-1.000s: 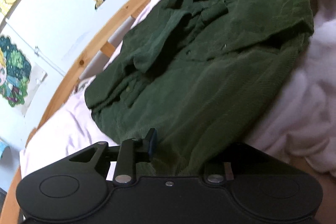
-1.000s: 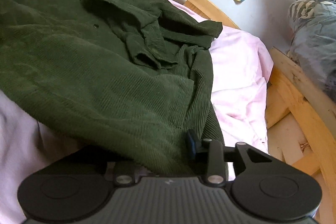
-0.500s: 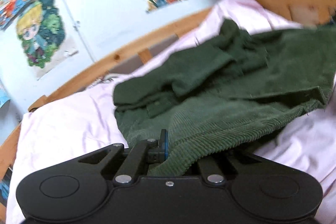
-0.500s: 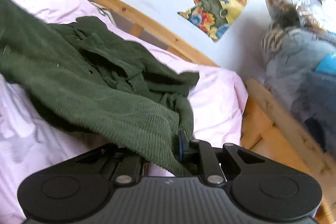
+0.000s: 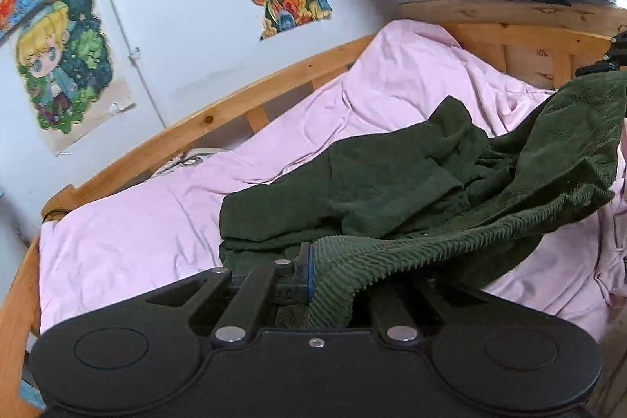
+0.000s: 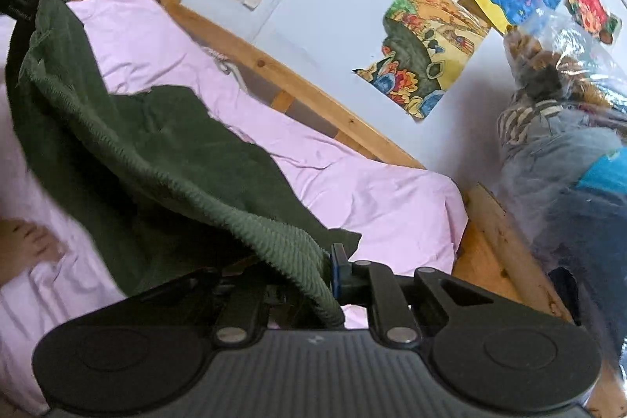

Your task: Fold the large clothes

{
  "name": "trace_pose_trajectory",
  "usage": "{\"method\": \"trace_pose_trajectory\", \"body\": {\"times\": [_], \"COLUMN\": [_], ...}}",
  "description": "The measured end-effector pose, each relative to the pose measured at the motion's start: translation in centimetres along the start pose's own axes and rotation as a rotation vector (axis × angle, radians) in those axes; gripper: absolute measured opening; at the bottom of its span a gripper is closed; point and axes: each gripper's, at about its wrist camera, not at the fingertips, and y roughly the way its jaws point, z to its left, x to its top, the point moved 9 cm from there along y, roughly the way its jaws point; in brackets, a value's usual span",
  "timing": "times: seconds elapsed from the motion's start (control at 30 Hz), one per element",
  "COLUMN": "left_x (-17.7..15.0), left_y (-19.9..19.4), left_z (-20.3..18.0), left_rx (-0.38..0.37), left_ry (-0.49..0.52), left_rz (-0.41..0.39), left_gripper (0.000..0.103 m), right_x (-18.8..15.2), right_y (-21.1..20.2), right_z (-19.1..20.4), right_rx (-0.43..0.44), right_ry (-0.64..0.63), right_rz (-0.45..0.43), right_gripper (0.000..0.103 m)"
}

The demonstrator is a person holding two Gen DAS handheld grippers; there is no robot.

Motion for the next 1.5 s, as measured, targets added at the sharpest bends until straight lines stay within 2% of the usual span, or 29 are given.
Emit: {"method": "trace_pose_trajectory", "body": {"times": [0.23,0.47,0.6,0.7,0.73,0.77,0.8,0.83,0.87,0.93,0.97,1.1,1.2,1.27,1.33,1.43,1.5], "left_x": [5.1,9.1,8.9,7.8,7.5,7.4,7.4,7.4,7.5,7.8,7.9,7.8,6.9,5.4,3.6,1.3,0.3], "left_y": [5.7,16.4,23.3,26.4,26.9,27.1,27.0,26.8,26.4,25.1,24.4,21.4,19.3,18.1,17.3,16.4,16.5], "left_z": [3.4,6.4,8.1,9.8,10.1,10.4,10.6,10.9,11.0,11.8,12.4,13.9,13.9,12.8,11.4,8.8,6.8], "left_rx": [-0.027,-0.072,-0.121,-0.156,-0.176,-0.188,-0.190,-0.194,-0.199,-0.183,-0.175,-0.174,-0.180,-0.195,-0.203,-0.240,-0.263], "left_ry": [0.107,0.070,-0.018,-0.162,-0.213,-0.249,-0.277,-0.294,-0.299,-0.308,-0.316,-0.400,-0.434,-0.424,-0.409,-0.403,-0.369], "left_rz": [0.033,0.115,0.209,0.244,0.248,0.245,0.234,0.214,0.197,0.154,0.138,0.095,0.049,0.041,0.055,0.051,0.071], "left_gripper": [0.003,0.004,0.009,0.021,0.029,0.037,0.039,0.049,0.064,0.084,0.088,0.096,0.098,0.099,0.099,0.100,0.100], "right_x": [1.8,1.1,-0.6,-2.4,-2.9,-3.5,-4.1,-4.7,-4.9,-5.6,-5.9,-6.2,-7.0,-7.7,-8.0,-7.7,-7.4], "right_y": [6.4,17.0,23.5,27.4,28.2,28.9,29.4,29.8,30.1,30.3,30.2,29.2,27.6,27.2,26.7,25.8,25.0], "right_z": [-4.3,-6.8,-6.7,-6.3,-6.1,-5.9,-5.7,-5.6,-5.6,-5.7,-5.7,-6.2,-7.3,-7.9,-8.4,-9.3,-9.4], "right_rx": [0.036,0.073,0.092,0.114,0.123,0.128,0.127,0.127,0.128,0.129,0.139,0.123,0.125,0.129,0.121,0.119,0.125], "right_ry": [0.102,0.237,0.310,0.396,0.421,0.440,0.452,0.464,0.473,0.500,0.511,0.580,0.697,0.722,0.699,0.695,0.704], "right_rz": [-0.006,0.046,0.097,0.129,0.133,0.137,0.138,0.133,0.127,0.107,0.097,0.040,-0.019,-0.016,-0.012,-0.028,-0.046], "right_gripper": [0.013,0.014,0.014,0.014,0.014,0.014,0.015,0.015,0.015,0.015,0.015,0.026,0.045,0.053,0.068,0.083,0.087]}}
